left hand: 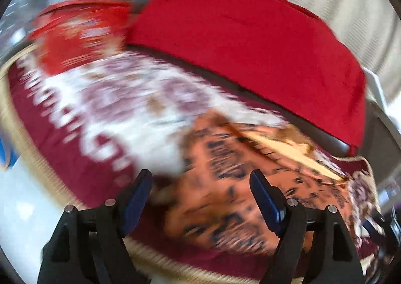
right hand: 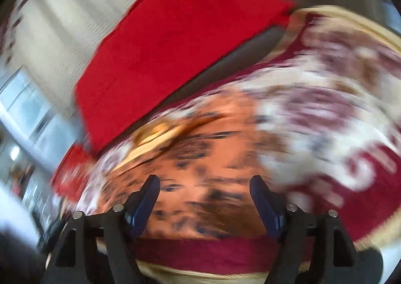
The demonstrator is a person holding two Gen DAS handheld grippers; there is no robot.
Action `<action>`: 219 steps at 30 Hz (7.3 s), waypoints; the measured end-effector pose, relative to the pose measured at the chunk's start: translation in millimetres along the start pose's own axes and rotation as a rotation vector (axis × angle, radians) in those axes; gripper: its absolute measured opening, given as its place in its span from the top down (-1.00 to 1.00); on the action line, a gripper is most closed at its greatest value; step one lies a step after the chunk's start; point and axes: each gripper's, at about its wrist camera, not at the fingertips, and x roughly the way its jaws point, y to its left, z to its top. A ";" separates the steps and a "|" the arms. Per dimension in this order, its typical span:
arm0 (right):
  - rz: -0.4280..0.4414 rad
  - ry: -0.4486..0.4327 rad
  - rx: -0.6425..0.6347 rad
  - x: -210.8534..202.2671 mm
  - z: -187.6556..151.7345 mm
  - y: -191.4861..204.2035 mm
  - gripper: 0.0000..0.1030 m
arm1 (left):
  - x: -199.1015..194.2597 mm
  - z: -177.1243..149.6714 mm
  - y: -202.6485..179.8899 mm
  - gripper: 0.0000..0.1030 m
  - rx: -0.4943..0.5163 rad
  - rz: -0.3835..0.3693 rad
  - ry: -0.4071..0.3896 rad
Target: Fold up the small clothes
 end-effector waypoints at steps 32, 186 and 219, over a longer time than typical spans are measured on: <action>0.245 0.165 0.271 127.4 79.2 -41.3 -0.72 | 124.0 52.5 4.6 -0.79 -0.017 0.011 0.154; 0.122 0.064 0.479 3.7 -78.1 -60.7 -0.52 | 107.8 -38.8 -151.7 -1.00 0.201 -0.008 0.156; -0.113 -0.155 -0.217 12.9 23.5 133.8 0.73 | 80.4 2.7 -79.2 -0.92 0.019 -0.166 0.095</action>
